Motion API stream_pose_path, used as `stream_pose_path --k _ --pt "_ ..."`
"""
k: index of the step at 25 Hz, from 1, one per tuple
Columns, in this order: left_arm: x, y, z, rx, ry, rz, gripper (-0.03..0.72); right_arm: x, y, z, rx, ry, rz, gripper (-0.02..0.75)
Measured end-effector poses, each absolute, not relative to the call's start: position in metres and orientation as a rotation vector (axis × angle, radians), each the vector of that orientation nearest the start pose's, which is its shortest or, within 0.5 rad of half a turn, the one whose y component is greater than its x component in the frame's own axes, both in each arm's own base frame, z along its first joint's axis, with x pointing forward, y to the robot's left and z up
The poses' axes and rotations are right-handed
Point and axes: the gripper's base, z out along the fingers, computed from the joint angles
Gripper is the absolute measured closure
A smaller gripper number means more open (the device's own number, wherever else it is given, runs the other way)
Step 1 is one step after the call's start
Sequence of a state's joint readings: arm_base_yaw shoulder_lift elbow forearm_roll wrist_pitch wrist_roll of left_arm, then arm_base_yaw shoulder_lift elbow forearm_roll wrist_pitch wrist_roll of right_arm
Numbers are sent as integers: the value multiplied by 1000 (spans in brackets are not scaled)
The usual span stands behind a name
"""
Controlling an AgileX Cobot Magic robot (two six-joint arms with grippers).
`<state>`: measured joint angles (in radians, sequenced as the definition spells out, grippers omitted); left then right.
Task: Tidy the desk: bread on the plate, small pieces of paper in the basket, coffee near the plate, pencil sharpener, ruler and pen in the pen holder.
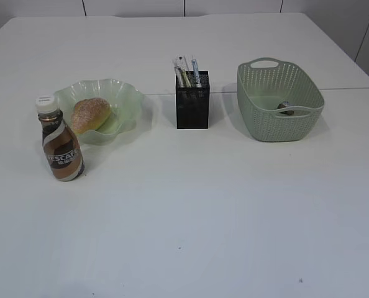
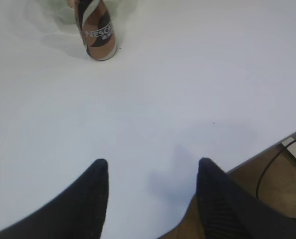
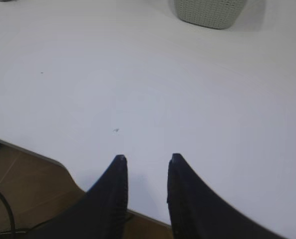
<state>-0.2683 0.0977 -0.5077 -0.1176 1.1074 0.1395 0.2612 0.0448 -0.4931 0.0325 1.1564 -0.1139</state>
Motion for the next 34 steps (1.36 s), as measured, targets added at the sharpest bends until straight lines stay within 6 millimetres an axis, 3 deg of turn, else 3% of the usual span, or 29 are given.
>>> stream_pose_path --k 7,13,34 --pt "3 -10 276 237 2142 -108 287 -9 2 268 -214 2131 21 503" --pt "-7 -10 276 118 2081 -34 287 -11 3 268 -145 2122 -17 503" --pt "-7 -10 276 102 2082 -24 294 -11 3 268 -126 2120 -27 503"
